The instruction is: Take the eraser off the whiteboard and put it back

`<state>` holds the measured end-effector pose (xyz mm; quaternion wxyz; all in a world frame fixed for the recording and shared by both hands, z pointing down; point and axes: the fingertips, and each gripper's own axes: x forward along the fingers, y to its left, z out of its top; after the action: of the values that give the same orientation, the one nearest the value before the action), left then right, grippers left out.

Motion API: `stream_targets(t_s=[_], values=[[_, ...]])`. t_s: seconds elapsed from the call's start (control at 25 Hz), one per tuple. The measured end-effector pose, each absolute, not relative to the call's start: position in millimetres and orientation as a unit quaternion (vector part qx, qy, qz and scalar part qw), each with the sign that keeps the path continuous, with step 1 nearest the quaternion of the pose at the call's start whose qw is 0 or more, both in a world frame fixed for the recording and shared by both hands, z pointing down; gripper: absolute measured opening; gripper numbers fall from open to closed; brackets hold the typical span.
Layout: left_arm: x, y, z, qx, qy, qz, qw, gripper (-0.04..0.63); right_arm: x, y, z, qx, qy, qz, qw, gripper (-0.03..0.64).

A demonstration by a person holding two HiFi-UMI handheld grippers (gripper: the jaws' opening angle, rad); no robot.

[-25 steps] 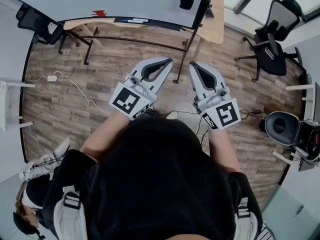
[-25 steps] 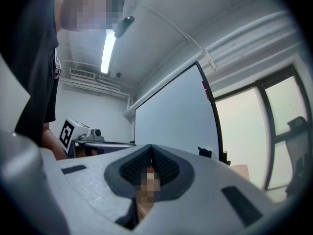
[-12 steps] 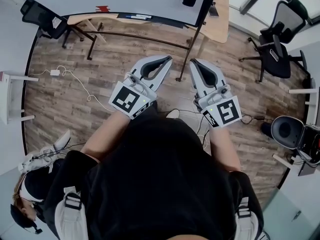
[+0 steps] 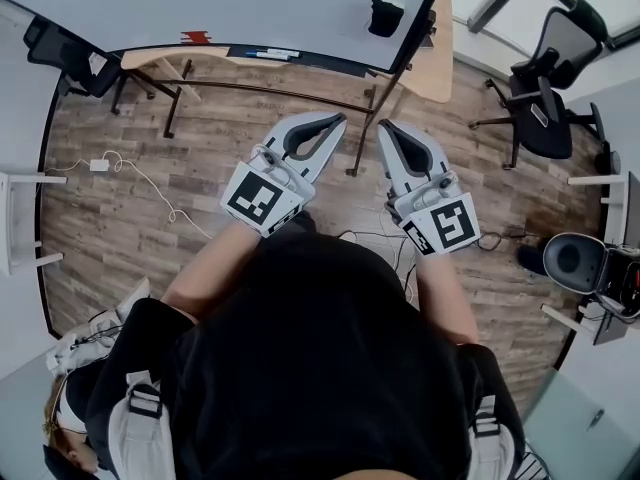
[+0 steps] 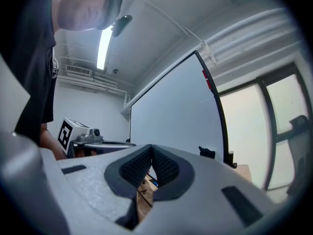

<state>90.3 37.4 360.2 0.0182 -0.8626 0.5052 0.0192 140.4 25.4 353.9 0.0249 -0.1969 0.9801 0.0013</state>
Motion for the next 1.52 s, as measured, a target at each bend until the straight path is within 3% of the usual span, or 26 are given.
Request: stream_targets(t_s=[1.04,1.52], values=[[-56,-68,377,-0.895,0.445,0.027,-0.008,-0.005,5,-79,374,-0.31,0.95,-0.021,-0.01,0.002],[-69,-88,386,-0.908,0.417,0.028,-0.018,-0.005,0,-99,387,-0.368,0.929,-0.037,-0.012,0.002]])
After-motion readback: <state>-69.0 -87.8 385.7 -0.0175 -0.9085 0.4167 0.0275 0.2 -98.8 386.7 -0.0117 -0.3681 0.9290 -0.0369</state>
